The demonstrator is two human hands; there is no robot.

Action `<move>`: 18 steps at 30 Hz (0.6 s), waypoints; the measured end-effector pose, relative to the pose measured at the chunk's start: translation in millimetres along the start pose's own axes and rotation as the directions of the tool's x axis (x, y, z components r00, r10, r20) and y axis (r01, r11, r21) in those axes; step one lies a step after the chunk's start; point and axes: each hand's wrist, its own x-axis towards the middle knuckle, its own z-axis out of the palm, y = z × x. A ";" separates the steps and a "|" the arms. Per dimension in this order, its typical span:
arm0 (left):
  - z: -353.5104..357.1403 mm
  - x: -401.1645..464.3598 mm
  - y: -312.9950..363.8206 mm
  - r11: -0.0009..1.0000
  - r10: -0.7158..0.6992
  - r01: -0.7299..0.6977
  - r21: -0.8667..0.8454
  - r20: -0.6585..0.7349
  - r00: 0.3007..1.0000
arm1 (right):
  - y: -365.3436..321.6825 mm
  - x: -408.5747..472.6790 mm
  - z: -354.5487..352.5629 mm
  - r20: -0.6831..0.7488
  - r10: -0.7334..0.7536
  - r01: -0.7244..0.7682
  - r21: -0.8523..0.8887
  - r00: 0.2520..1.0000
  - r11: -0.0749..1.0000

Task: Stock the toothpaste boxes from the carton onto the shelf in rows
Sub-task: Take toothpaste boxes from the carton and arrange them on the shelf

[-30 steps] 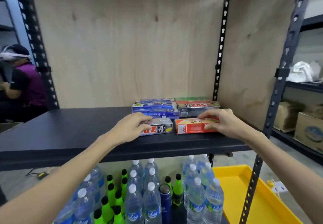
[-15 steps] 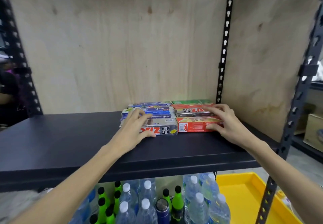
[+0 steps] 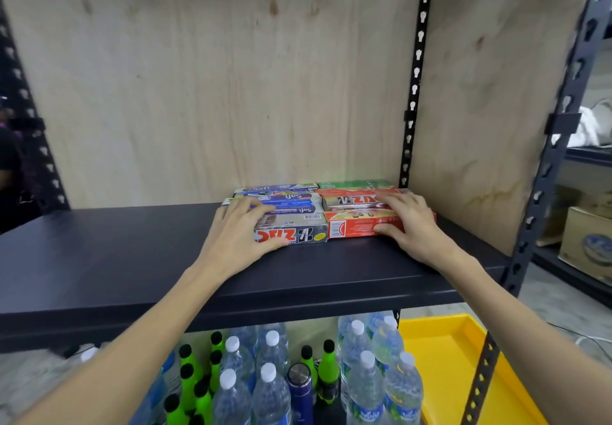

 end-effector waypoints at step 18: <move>0.0 -218.4 95.0 0.837 -0.210 0.096 -0.538 -0.154 0.966 | -160.8 -215.0 67.7 -0.286 0.074 0.039 0.372 0.955 0.928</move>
